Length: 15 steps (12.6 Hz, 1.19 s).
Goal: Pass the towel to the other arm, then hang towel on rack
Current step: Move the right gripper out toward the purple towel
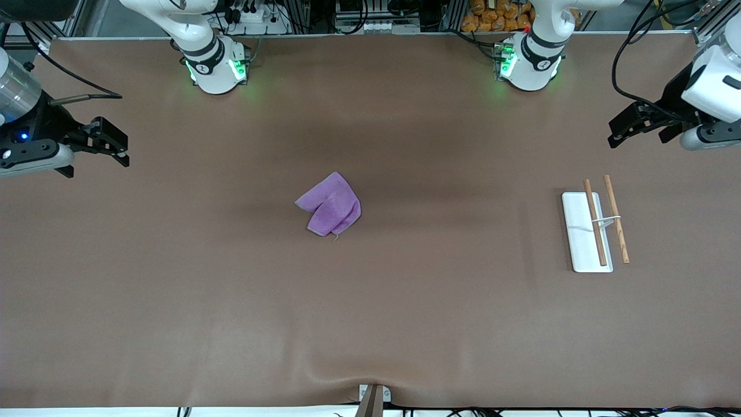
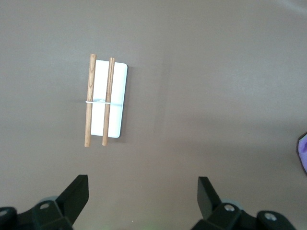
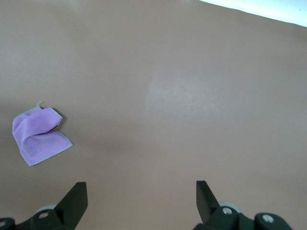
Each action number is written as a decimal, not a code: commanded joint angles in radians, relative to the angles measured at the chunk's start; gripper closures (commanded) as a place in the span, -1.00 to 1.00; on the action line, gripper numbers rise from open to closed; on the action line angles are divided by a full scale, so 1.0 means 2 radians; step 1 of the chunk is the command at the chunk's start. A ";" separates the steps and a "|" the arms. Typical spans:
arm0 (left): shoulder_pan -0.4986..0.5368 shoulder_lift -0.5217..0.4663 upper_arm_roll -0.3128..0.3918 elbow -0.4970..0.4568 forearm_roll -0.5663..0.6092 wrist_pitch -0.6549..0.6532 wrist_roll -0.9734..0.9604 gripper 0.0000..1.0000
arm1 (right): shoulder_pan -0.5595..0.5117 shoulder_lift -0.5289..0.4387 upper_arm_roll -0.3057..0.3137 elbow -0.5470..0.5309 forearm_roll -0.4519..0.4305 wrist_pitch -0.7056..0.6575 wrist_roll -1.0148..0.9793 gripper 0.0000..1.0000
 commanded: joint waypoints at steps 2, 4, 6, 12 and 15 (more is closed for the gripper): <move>0.003 0.017 0.000 0.023 0.006 -0.016 0.008 -1.00 | 0.006 0.004 0.000 0.011 -0.010 -0.017 0.028 -1.00; 0.003 0.022 0.000 0.027 0.006 -0.016 0.008 -1.00 | 0.006 0.004 -0.001 0.011 -0.010 -0.017 0.028 -1.00; 0.003 0.027 -0.002 0.027 0.005 -0.019 0.011 -1.00 | 0.004 0.007 -0.001 0.011 -0.009 -0.017 0.025 -1.00; 0.003 0.023 -0.002 0.010 0.001 -0.009 0.010 -1.00 | -0.004 0.067 -0.005 0.013 -0.059 -0.011 0.024 -1.00; 0.003 0.024 -0.002 0.007 0.001 -0.006 0.011 -1.00 | -0.001 0.087 -0.004 0.009 -0.042 -0.017 0.030 -1.00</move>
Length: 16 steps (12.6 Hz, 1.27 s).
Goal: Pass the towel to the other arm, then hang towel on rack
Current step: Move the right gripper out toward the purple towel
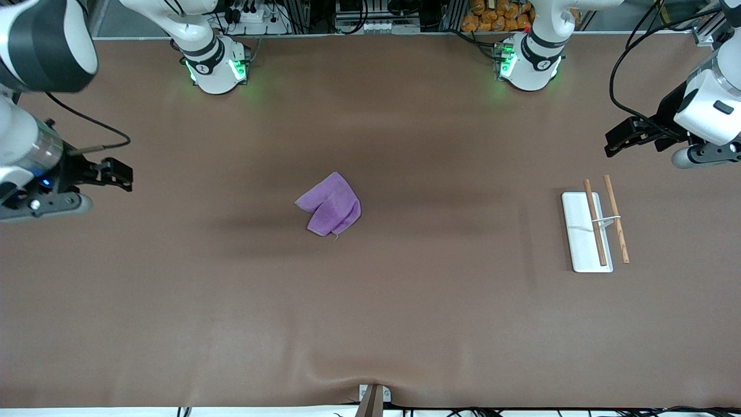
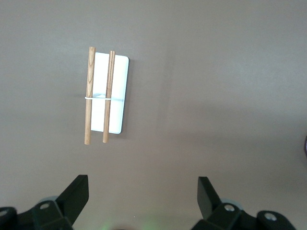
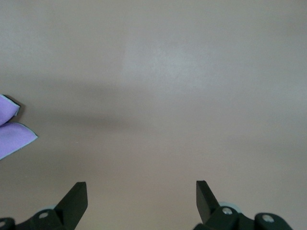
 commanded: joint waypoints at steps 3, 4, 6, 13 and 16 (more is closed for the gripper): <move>0.002 -0.004 -0.001 -0.012 0.000 0.016 0.010 -1.00 | 0.012 0.019 0.005 0.009 0.076 -0.008 0.053 -1.00; 0.002 -0.004 -0.001 -0.012 0.000 0.018 0.009 -1.00 | 0.015 0.025 0.006 0.010 0.099 -0.006 0.071 -1.00; 0.002 -0.003 -0.001 -0.013 0.000 0.022 0.009 -1.00 | 0.018 0.029 0.005 0.012 0.139 0.001 0.093 -1.00; 0.002 -0.006 -0.001 -0.032 -0.002 0.028 0.009 -1.00 | 0.065 0.059 0.005 0.008 0.154 0.031 0.184 -1.00; 0.002 -0.005 -0.001 -0.039 -0.002 0.034 0.008 -1.00 | 0.100 0.065 0.005 -0.007 0.154 0.033 0.276 -1.00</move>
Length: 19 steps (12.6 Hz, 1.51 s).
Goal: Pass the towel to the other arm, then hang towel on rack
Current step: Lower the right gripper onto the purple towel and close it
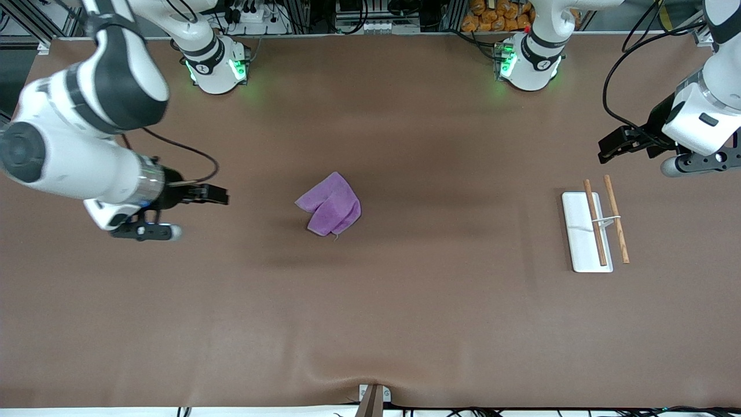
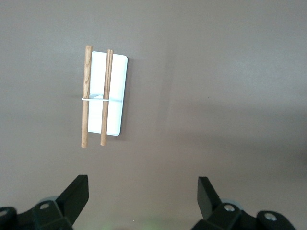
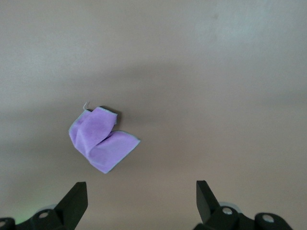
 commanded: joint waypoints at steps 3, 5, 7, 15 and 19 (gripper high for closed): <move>0.003 -0.007 -0.001 -0.011 -0.002 0.006 0.008 -1.00 | 0.022 0.034 -0.003 -0.010 0.007 0.002 0.081 -1.00; 0.003 -0.008 -0.001 -0.011 -0.002 0.006 0.008 -1.00 | 0.025 0.048 -0.003 -0.013 0.007 0.009 0.103 -1.00; 0.002 -0.009 -0.002 -0.010 -0.002 0.007 0.008 -1.00 | 0.040 0.050 -0.003 -0.048 0.007 0.060 0.179 -1.00; -0.005 -0.002 -0.008 -0.019 -0.002 0.033 0.010 -1.00 | 0.053 0.106 -0.002 -0.099 0.047 0.162 0.232 -1.00; -0.003 -0.004 -0.019 -0.020 -0.002 0.033 0.010 -1.00 | 0.078 0.116 -0.002 -0.135 0.090 0.225 0.260 -1.00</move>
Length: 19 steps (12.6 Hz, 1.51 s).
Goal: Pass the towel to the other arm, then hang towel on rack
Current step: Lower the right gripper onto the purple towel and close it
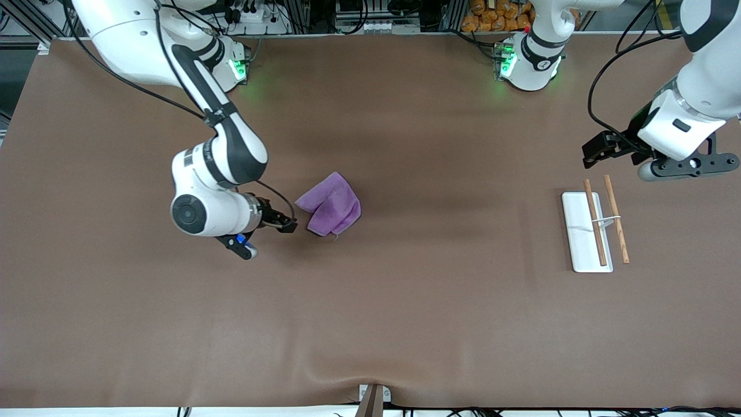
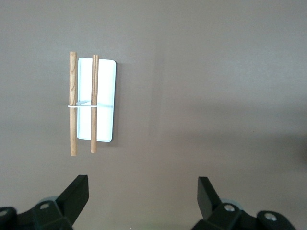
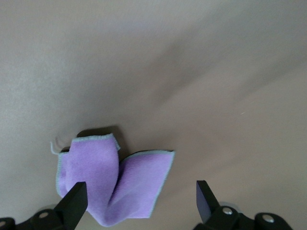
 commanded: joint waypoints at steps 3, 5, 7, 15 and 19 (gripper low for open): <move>0.003 -0.006 -0.002 -0.010 -0.002 0.008 0.009 -1.00 | 0.034 0.003 -0.002 -0.049 0.055 0.085 0.016 -1.00; 0.004 -0.006 -0.002 -0.012 -0.002 0.008 0.009 -1.00 | 0.044 0.005 -0.002 -0.047 0.078 0.092 0.023 -0.97; 0.004 -0.005 -0.002 -0.012 -0.002 0.009 0.009 -1.00 | 0.055 0.015 -0.002 -0.047 0.095 0.115 0.025 -0.83; 0.006 -0.003 -0.002 -0.023 -0.002 0.023 0.009 -1.00 | 0.082 0.033 -0.003 -0.046 0.099 0.161 0.052 0.52; 0.006 -0.003 -0.002 -0.027 -0.002 0.032 0.009 -1.00 | 0.072 0.032 -0.003 -0.042 0.100 0.155 0.052 1.00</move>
